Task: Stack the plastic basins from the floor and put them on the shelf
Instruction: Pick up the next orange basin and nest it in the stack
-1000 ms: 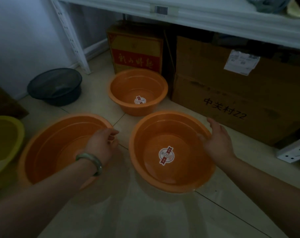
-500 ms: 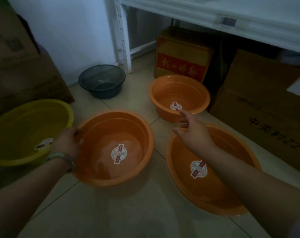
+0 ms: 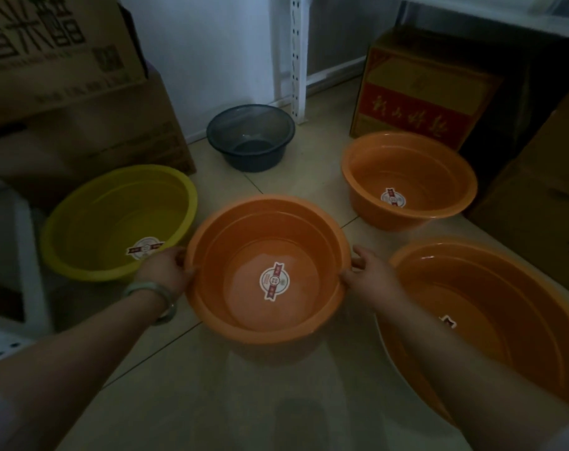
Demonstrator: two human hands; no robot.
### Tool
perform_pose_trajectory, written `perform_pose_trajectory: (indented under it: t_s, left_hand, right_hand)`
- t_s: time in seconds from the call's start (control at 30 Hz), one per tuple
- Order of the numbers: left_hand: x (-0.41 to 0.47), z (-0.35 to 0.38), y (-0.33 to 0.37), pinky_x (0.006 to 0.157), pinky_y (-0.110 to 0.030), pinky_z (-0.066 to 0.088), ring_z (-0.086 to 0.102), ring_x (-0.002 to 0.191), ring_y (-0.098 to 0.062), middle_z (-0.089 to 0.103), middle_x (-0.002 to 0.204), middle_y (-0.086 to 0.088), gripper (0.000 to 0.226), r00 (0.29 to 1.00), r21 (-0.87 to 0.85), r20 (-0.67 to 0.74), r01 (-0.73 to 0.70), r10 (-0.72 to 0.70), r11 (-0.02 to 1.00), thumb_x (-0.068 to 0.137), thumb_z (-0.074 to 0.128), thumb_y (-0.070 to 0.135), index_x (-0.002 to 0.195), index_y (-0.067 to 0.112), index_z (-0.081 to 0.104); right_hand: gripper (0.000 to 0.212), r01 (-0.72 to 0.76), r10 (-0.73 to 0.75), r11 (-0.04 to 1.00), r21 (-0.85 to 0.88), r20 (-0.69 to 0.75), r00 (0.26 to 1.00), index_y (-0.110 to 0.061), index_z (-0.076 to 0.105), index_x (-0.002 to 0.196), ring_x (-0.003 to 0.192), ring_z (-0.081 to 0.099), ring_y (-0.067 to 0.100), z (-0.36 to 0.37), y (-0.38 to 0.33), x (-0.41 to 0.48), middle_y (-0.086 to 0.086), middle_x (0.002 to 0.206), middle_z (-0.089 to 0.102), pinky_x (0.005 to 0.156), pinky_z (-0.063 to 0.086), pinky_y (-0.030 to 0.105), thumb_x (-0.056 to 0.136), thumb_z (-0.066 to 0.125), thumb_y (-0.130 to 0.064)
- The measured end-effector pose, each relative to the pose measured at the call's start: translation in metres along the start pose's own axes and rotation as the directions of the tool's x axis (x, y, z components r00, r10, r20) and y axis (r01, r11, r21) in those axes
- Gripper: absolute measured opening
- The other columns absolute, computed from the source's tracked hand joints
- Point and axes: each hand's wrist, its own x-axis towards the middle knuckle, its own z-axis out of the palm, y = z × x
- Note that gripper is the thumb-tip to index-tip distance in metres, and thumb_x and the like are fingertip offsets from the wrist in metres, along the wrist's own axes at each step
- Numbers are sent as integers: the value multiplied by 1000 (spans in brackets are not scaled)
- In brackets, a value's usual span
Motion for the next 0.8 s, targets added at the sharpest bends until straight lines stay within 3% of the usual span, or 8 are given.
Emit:
perform_pose_trajectory:
  t_s: [0.1,0.17,0.23,0.37,0.5,0.63,0.73,0.8]
  left_hand:
    - [3,-2,4,86,-35,45,61,104,-31,69,112,-13,40,996,26,49,72,-74,997,81,63,28,117,10,62]
    - [5,-4,5,85,-37,47,62,101,-32,70,109,-14,37,996,20,48,73,-74,997,81,62,26,113,9,65]
    - [6,-6,7,85,-38,46,61,101,-34,69,108,-16,36,998,-12,8,65,-65,998,81,61,25,112,7,65]
    - [6,-12,16,86,-39,46,60,105,-36,68,112,-17,38,995,-127,-89,41,-53,991,81,62,27,115,10,64]
    - [4,-24,37,86,-39,46,61,103,-31,67,115,-13,41,982,-349,-166,23,-86,937,80,63,30,118,14,62]
    - [-7,-31,76,84,-34,48,60,103,-25,64,118,-9,42,974,-480,-220,-62,-52,875,82,61,29,122,15,60]
    - [-19,-35,114,60,-18,43,58,84,-14,64,109,0,37,973,-569,-232,-134,-2,811,84,59,28,120,18,60]
    - [-30,-34,142,54,-14,39,56,72,-6,63,98,5,35,967,-602,-247,-196,53,774,84,60,26,118,19,61]
  right_hand:
    - [59,-66,62,993,100,46,997,-13,39,141,118,58,27,2,-2,-1,10,138,55,93,48,35,87,62,-14]
    - [60,-92,85,985,149,52,995,-12,42,140,116,60,26,2,0,1,10,137,56,97,50,39,85,65,-11]
    - [61,-98,86,971,217,64,994,-10,44,139,109,64,27,0,2,1,12,134,59,96,52,45,83,67,-8]
    - [62,-110,93,929,353,63,994,-7,42,140,104,65,26,-11,1,-4,12,131,61,94,52,45,82,64,-1]
    - [52,-56,38,890,453,49,998,-9,47,135,87,68,19,-32,-11,-14,-3,95,67,77,57,32,85,59,3]
    - [48,34,15,893,449,-105,994,-12,50,130,82,67,17,-67,-22,-26,-4,86,64,77,57,34,85,59,1]
    - [51,106,12,908,405,-277,961,-15,47,133,81,70,19,-98,-19,-34,1,97,67,73,59,36,85,62,-11]
    - [51,154,4,932,327,-434,901,-17,48,134,78,69,18,-120,-11,-37,1,97,68,69,59,36,86,63,-22]
